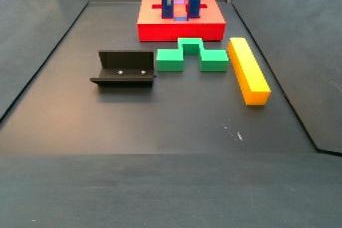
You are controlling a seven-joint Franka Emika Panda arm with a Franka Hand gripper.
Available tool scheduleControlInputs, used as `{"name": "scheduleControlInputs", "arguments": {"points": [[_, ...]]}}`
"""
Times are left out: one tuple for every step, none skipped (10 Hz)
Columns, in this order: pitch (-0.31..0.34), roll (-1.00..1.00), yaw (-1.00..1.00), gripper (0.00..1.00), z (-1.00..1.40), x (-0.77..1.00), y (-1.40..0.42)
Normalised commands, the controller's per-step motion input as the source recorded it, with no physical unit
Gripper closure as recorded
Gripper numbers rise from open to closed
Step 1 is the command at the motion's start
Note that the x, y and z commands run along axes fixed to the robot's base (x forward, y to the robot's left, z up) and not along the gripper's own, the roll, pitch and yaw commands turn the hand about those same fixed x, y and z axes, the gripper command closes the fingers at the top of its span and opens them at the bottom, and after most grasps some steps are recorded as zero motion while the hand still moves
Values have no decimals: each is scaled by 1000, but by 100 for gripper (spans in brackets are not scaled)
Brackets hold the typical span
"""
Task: Pick up the yellow object. Move up. Move to above the board. Insert the yellow object.
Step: Pick up the yellow object.
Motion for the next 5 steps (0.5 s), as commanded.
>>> {"name": "scheduleControlInputs", "arguments": {"points": [[0,0,0,0,-17,0,0],[0,70,9,0,-163,166,-214],[19,117,60,0,-154,191,-351],[17,124,66,0,-157,169,-377],[19,134,63,0,-180,209,-394]]}}
